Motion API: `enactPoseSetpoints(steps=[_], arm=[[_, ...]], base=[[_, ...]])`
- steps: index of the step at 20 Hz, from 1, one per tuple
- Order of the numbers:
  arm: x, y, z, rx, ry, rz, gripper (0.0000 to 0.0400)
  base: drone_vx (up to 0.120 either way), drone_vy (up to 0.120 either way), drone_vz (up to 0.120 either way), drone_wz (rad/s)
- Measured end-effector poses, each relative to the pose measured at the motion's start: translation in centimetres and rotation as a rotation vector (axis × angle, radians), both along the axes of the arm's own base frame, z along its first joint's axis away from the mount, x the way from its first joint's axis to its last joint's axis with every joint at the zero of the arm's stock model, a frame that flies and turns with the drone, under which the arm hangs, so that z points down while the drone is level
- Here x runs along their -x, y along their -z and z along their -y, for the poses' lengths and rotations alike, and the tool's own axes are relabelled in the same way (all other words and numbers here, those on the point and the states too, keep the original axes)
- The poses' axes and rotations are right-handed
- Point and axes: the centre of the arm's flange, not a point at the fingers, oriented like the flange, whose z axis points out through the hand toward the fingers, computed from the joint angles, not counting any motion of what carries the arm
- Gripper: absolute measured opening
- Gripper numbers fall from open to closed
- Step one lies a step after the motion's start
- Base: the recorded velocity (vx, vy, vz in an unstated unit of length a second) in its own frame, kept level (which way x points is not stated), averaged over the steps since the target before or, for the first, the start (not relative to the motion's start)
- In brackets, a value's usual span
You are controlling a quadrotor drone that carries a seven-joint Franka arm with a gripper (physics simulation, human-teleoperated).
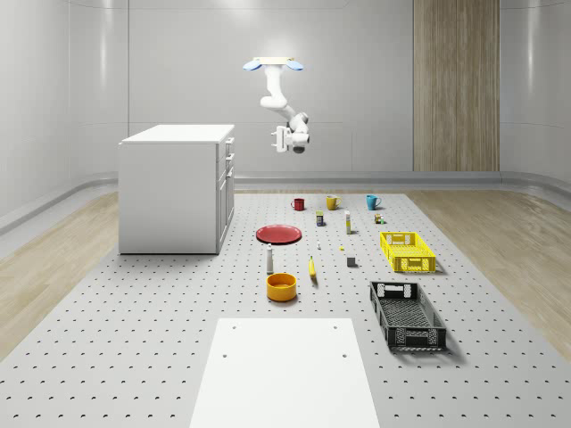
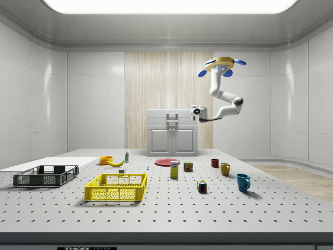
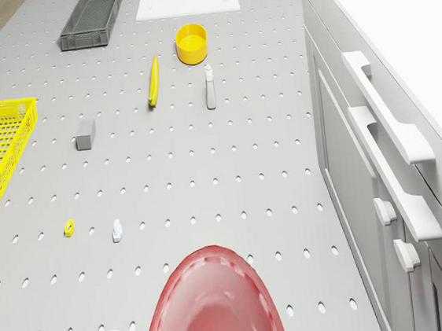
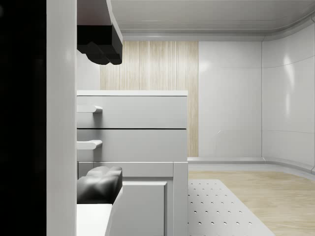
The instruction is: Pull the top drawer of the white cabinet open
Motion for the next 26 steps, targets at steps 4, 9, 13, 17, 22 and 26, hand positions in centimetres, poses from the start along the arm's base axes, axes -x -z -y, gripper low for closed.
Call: enactPoseSetpoints(steps=[4,9,13,17,22,26], arm=[[0.0,0.0,0.0,0.000,0.000,0.000,0.0305],[0.0,0.0,0.0,0.000,0.000,0.000,0.0305],[0.0,0.0,0.0,0.000,0.000,0.000,0.0305],[0.0,0.0,-0.8,0.000,0.000,0.000,0.0305],[0.0,0.0,-2.7,0.000,0.000,0.000,0.0305],[0.0,0.0,-3.8,0.000,0.000,0.000,0.0305]], base=[[0.120,-0.120,0.000,0.000],[0.120,-0.120,0.000,0.000],[0.070,-0.070,0.000,0.000],[0.000,0.000,0.000,0.000],[0.056,0.000,0.000,0.000],[0.120,0.000,0.000,0.000]])
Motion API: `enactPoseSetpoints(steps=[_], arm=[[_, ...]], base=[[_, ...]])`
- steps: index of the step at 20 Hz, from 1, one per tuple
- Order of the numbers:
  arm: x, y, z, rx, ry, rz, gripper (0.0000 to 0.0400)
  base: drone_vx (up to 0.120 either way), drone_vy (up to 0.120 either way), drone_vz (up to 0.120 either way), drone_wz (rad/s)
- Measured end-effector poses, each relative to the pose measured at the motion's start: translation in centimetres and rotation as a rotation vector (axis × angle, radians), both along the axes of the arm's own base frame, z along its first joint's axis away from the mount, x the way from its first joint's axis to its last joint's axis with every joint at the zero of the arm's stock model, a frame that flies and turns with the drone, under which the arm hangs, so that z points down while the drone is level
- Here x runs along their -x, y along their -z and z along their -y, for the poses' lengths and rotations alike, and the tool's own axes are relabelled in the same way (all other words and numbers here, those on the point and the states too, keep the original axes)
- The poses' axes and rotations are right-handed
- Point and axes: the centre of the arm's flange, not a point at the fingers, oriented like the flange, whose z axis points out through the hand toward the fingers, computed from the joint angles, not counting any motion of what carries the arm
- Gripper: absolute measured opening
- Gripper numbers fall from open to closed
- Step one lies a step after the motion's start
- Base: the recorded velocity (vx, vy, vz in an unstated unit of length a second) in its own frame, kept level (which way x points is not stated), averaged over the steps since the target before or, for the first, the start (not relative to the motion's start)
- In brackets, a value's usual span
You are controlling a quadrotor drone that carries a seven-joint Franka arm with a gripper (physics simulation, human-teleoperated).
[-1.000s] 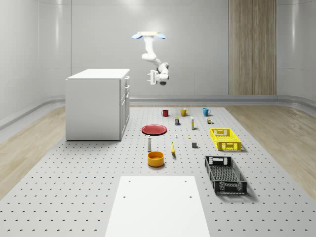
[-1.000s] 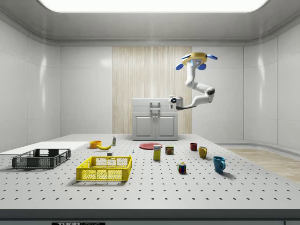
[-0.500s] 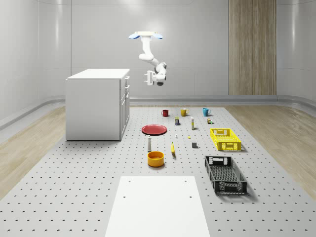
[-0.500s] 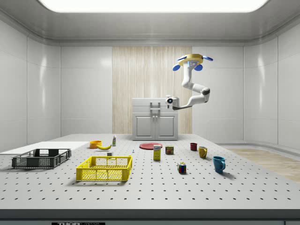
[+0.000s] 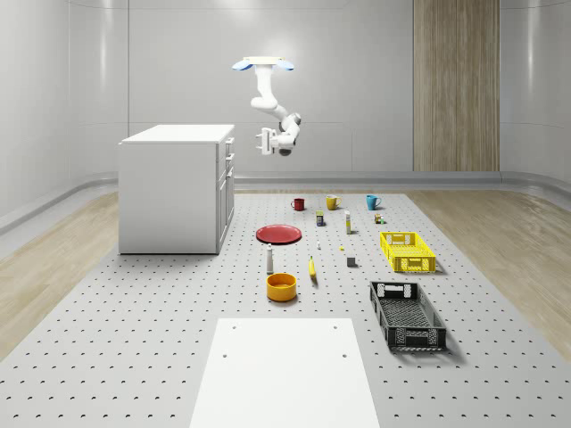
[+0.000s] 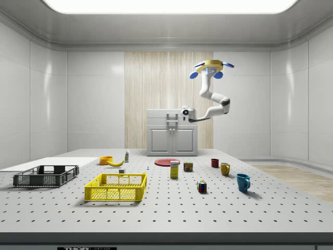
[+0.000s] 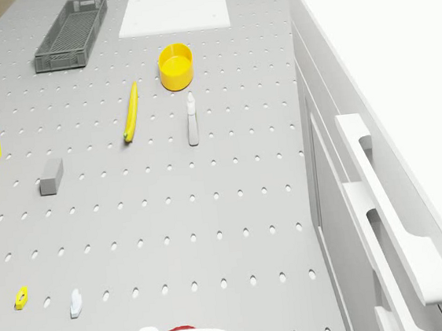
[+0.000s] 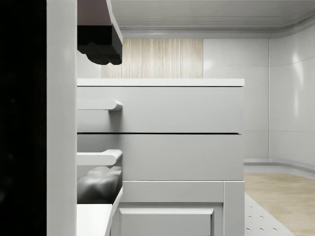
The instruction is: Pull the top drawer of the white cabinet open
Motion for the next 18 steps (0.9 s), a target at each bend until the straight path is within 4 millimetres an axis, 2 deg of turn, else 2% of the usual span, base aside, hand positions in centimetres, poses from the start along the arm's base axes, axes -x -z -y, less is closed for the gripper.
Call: enactPoseSetpoints(steps=[5,7,18], arm=[[0.00,0.00,-0.55,0.000,0.000,0.000,0.0305],[0.00,0.01,-0.65,0.000,0.000,0.000,0.0305],[0.00,0.01,-0.82,0.000,0.000,0.000,0.0305]], base=[[0.112,0.000,0.000,0.000],[0.000,0.000,0.000,0.000],[0.113,0.000,0.000,0.000]])
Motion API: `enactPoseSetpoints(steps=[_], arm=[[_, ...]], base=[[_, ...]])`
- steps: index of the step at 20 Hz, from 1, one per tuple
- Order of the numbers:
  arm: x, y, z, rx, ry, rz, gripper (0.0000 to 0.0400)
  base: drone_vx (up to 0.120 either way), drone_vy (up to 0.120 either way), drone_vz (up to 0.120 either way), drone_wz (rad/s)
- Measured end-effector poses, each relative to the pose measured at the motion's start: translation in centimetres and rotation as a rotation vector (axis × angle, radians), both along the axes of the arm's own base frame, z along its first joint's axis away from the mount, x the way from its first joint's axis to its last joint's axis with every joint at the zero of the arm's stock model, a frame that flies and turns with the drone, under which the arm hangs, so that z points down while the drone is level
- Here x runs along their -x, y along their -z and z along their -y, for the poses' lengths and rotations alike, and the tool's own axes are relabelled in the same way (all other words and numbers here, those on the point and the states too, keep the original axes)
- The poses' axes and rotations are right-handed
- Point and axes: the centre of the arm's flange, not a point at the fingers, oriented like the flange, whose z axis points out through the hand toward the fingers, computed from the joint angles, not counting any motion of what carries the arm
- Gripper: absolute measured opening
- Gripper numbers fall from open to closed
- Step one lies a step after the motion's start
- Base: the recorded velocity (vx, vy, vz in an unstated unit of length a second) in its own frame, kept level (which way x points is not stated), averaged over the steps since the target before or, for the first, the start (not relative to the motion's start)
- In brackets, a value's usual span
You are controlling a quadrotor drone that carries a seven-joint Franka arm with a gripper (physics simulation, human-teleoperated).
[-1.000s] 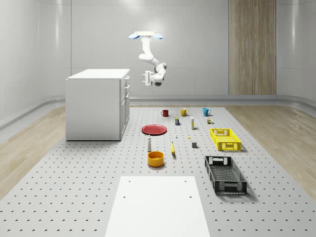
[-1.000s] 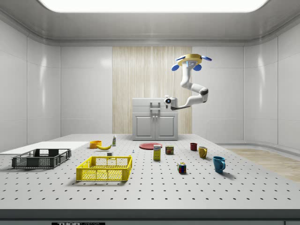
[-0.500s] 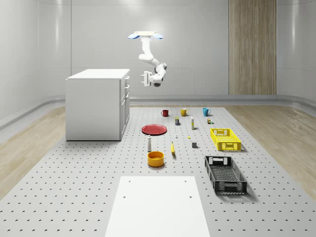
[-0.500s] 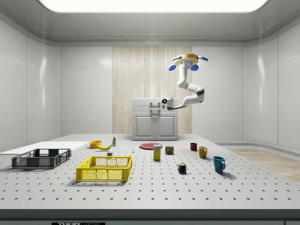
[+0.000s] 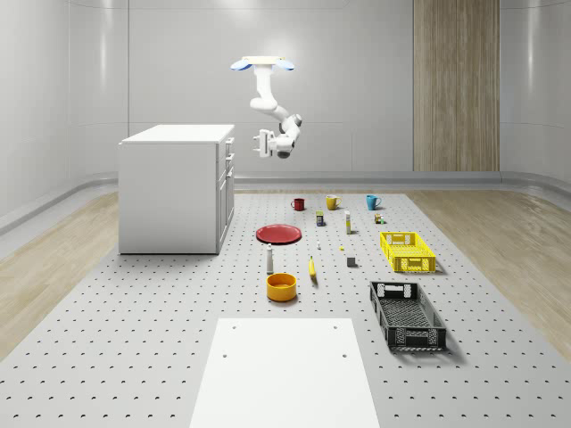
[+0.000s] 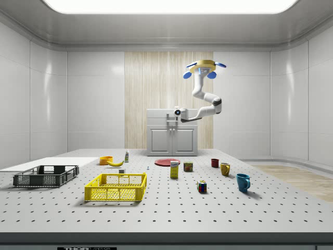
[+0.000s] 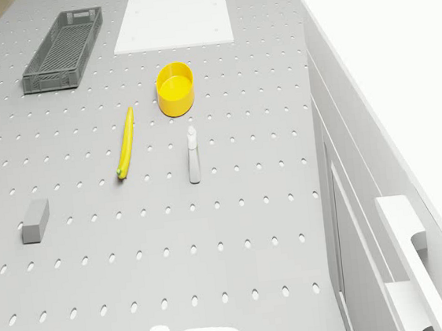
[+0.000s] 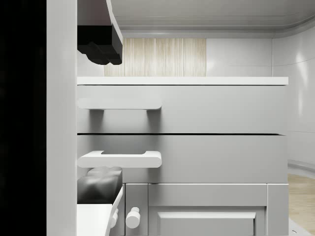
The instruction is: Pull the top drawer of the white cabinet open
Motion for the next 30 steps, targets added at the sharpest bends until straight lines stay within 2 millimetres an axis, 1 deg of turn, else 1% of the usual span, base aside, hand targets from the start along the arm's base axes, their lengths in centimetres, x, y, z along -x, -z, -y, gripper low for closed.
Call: enactPoseSetpoints(steps=[5,15,19,24,30], arm=[[0.0,0.0,-1.2,0.000,0.000,0.000,0.0305],[0.0,0.1,-5.5,0.000,0.000,0.000,0.0305],[0.0,1.0,-6.3,0.000,0.000,0.000,0.0305],[0.0,1.9,-6.8,0.000,0.000,0.000,0.0305],[0.0,2.4,-8.1,0.000,0.000,0.000,0.0305]], base=[[0.000,0.000,0.000,0.000],[0.000,0.000,0.000,0.000],[0.000,0.000,0.000,0.000],[0.000,0.000,0.000,0.000],[0.000,0.000,0.000,0.000]])
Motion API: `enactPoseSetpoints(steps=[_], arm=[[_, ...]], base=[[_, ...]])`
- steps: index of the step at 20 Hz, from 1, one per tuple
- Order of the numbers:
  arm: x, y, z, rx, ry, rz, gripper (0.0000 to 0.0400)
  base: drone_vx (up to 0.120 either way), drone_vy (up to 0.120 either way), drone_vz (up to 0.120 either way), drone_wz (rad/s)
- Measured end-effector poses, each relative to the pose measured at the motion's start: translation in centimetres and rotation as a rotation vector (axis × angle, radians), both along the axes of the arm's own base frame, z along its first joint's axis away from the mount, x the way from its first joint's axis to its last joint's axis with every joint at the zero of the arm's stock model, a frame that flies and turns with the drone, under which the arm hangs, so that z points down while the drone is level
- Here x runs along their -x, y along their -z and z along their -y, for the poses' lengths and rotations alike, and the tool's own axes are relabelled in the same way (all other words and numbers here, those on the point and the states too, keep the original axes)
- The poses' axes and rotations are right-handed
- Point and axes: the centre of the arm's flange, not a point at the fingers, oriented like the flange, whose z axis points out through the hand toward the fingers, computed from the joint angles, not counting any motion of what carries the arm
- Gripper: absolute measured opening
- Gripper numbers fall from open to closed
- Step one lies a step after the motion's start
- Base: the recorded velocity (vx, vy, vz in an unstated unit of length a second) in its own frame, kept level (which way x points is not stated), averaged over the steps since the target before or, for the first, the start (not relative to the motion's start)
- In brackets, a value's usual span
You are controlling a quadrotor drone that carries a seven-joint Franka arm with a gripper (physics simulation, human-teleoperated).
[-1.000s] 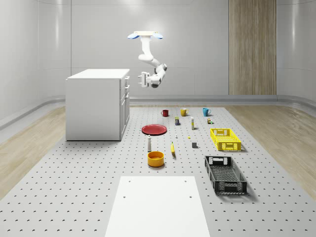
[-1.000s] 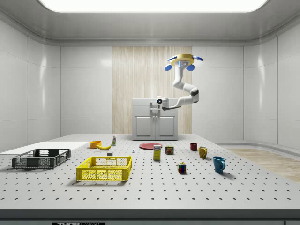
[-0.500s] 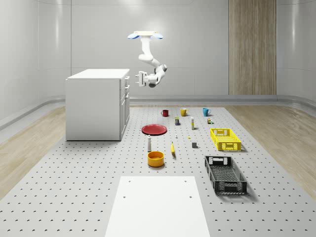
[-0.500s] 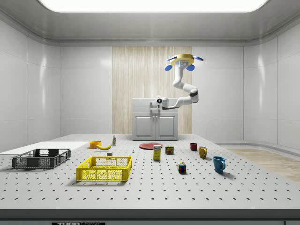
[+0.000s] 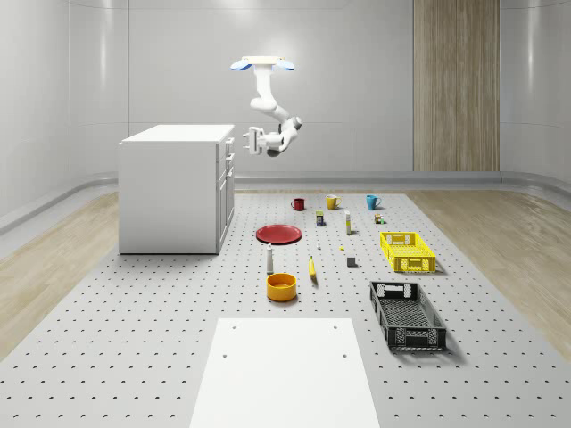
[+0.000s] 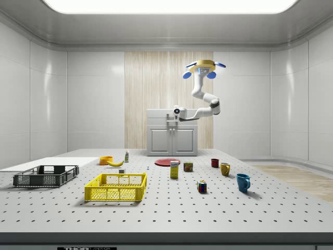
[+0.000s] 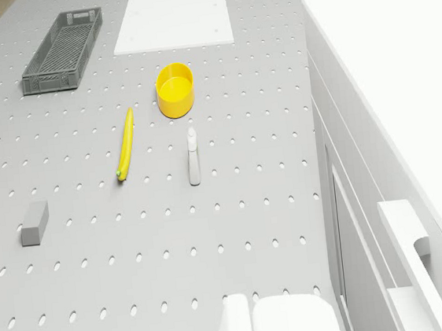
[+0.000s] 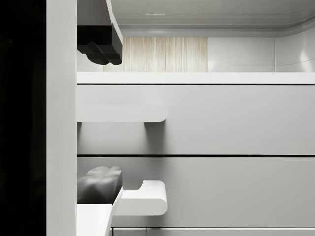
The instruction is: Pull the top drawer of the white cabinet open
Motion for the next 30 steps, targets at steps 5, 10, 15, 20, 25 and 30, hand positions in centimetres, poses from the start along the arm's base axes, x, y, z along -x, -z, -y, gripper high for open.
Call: enactPoseSetpoints(steps=[5,10,15,20,25,30], arm=[[0.0,0.1,-1.7,0.000,0.000,0.000,0.0305],[0.0,0.2,-3.1,0.000,0.000,0.000,0.0305],[-0.2,0.2,-4.6,0.000,0.000,0.000,0.0305],[-0.8,0.2,-5.2,0.000,0.000,0.000,0.0305],[-1.7,0.2,-5.4,0.000,0.000,0.000,0.0305],[-2.4,0.2,-5.5,-0.001,0.000,0.000,0.0305]], base=[[0.000,0.000,0.000,0.000],[0.000,0.000,0.000,0.000],[0.000,0.000,0.000,0.000],[0.000,0.000,0.000,0.000],[0.000,0.000,0.000,0.000],[0.000,0.000,0.000,0.000]])
